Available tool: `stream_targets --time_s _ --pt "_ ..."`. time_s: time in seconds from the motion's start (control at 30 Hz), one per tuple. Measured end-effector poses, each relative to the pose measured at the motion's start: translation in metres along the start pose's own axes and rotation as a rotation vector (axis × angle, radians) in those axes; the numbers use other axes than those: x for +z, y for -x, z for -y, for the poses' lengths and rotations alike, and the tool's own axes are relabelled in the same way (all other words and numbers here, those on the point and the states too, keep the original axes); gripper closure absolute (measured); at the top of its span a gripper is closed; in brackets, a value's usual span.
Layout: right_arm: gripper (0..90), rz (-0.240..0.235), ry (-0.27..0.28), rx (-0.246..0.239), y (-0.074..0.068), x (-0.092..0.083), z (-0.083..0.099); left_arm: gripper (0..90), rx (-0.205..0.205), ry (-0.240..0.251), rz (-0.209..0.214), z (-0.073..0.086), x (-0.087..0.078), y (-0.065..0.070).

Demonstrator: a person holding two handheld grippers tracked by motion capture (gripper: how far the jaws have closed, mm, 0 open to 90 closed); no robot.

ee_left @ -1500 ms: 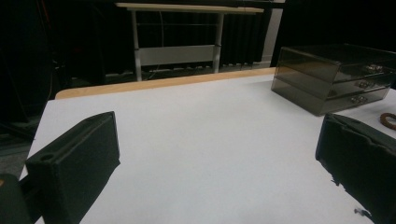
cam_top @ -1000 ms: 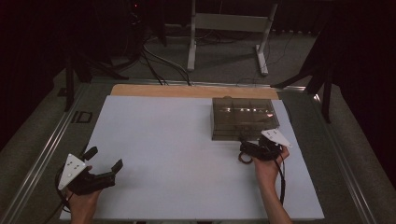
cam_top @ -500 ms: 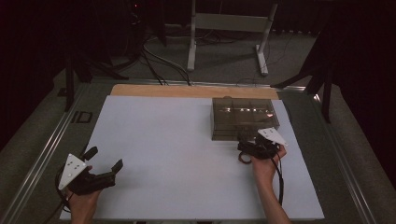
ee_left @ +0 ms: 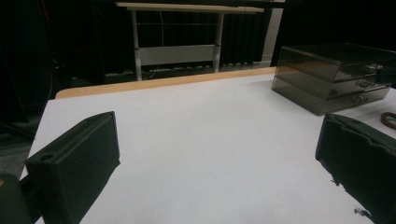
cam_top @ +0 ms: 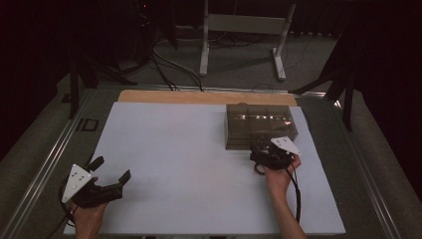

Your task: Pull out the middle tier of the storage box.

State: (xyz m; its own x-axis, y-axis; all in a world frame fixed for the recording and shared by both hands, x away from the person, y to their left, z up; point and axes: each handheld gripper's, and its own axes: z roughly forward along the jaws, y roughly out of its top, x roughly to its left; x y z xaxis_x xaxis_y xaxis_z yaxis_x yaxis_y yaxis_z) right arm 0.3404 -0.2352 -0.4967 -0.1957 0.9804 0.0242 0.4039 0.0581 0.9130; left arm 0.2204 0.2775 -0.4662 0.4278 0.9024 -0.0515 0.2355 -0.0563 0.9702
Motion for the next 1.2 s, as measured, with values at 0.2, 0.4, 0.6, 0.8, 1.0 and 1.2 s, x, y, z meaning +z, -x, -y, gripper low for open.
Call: stream_targets --time_s 0.2,0.4,0.6,0.8,1.0,1.2 --pt "0.0 0.008 -0.011 0.000 -0.002 0.003 0.003 1.2 0.001 0.000 -0.001 0.000 0.000 0.000" --pt "5.6 0.073 -0.041 -0.013 -0.007 0.008 0.008 1.1 0.000 0.002 -0.001 0.000 0.000 0.000" --pt "19.6 0.106 -0.051 -0.008 -0.011 0.008 0.011 1.2 0.000 0.001 -0.002 0.000 0.000 0.000" --pt "36.5 0.136 -0.054 0.003 -0.013 0.008 0.012 1.2 0.000 0.001 -0.003 0.000 0.000 0.000" --pt "44.8 0.137 -0.069 0.022 -0.013 0.009 0.013 1.2 0.000 0.002 -0.003 0.000 -0.001 -0.001" --pt "49.0 0.137 -0.075 0.041 -0.015 0.010 0.014 1.2 0.000 0.001 -0.003 0.000 0.000 -0.001"
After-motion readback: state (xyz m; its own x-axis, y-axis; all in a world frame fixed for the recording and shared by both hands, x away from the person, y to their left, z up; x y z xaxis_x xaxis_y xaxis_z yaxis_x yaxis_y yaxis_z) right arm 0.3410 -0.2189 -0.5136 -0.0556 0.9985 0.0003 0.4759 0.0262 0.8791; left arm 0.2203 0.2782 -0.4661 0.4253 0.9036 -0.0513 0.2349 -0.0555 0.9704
